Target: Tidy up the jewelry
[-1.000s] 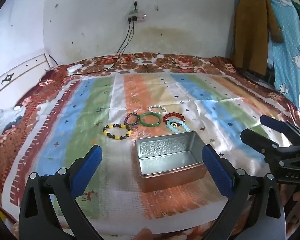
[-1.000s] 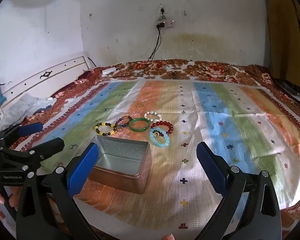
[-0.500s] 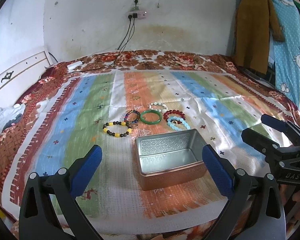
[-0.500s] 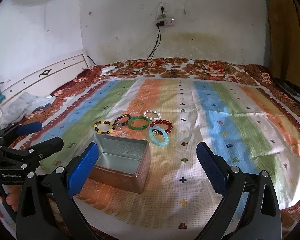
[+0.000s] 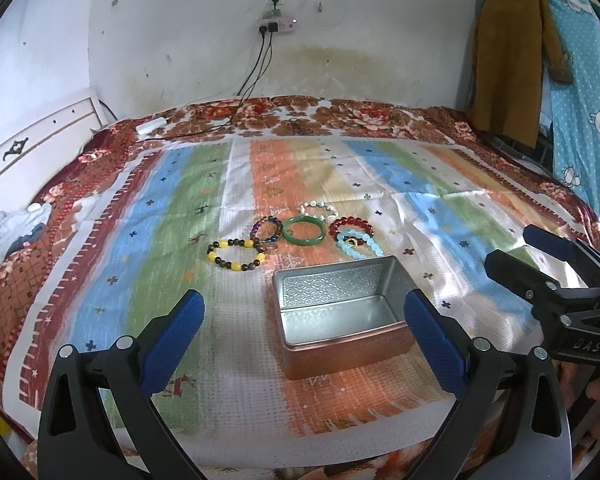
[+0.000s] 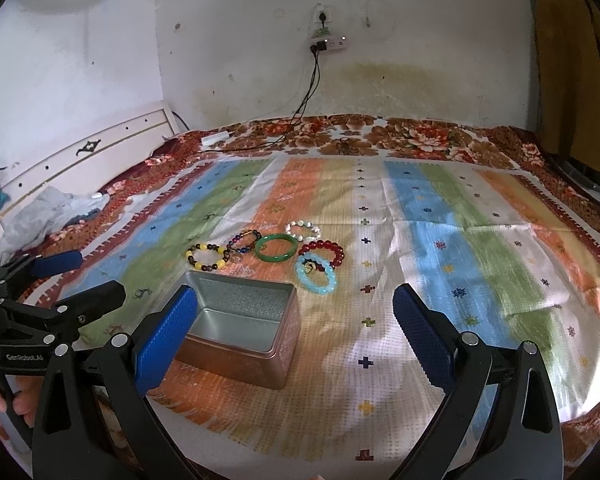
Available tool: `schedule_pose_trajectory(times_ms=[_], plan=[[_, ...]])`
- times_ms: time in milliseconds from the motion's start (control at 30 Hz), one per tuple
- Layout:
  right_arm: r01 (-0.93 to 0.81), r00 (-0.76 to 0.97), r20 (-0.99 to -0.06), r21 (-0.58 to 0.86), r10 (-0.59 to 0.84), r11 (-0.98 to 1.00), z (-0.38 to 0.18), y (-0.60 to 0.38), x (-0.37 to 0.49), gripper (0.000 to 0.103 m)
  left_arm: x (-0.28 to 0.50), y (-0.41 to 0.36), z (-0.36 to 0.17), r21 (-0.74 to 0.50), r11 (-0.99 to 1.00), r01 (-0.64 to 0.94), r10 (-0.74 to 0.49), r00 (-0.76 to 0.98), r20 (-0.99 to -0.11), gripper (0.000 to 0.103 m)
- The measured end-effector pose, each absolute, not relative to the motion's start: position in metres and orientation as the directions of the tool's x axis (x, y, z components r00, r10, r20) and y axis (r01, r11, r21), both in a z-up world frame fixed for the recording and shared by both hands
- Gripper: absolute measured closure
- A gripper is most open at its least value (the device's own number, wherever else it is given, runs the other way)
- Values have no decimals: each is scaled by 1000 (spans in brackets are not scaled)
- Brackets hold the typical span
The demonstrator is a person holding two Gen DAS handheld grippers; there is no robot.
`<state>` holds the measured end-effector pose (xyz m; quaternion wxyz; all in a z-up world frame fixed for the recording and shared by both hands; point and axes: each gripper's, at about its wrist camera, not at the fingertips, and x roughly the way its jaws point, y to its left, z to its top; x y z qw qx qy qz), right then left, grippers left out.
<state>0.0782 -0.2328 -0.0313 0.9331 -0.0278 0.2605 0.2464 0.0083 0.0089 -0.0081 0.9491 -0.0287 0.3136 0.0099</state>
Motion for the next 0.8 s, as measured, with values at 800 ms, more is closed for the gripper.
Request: schedule_pose_trajectory(times_ms=[800], plan=[[-477,737,-511,72,443,876,-30,-231,87,4,17,15,-6,-80,996,-50,-9,795,-607,6]])
